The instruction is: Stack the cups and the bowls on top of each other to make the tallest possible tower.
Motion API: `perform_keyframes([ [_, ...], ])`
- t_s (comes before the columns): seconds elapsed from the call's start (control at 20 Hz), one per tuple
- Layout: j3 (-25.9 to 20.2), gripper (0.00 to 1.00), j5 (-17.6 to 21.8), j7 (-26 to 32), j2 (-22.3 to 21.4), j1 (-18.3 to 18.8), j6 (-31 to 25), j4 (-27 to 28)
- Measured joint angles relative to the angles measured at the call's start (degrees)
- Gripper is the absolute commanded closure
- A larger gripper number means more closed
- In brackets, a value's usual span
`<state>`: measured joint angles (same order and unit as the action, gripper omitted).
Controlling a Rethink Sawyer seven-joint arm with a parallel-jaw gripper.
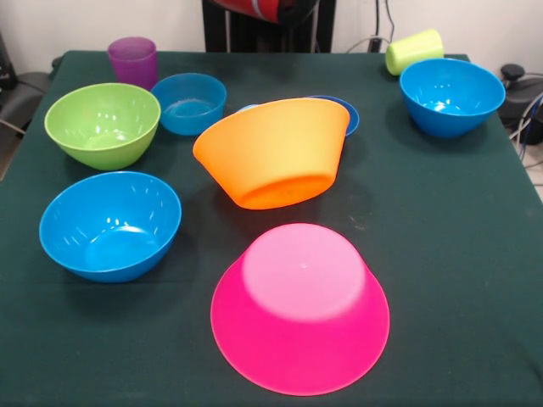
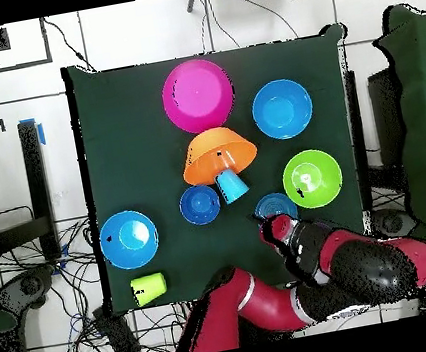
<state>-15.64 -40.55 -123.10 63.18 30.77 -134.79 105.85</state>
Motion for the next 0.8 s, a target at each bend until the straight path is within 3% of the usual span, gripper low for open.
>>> perform_keyframes([
  [0.45, 0.0, 0.0, 0.02, 6.23, 0.88, -1.27, 7.02, -0.02],
  [0.8, 0.01, 0.0, 0.04, 7.92, 0.88, -3.12, 10.86, -0.78],
])
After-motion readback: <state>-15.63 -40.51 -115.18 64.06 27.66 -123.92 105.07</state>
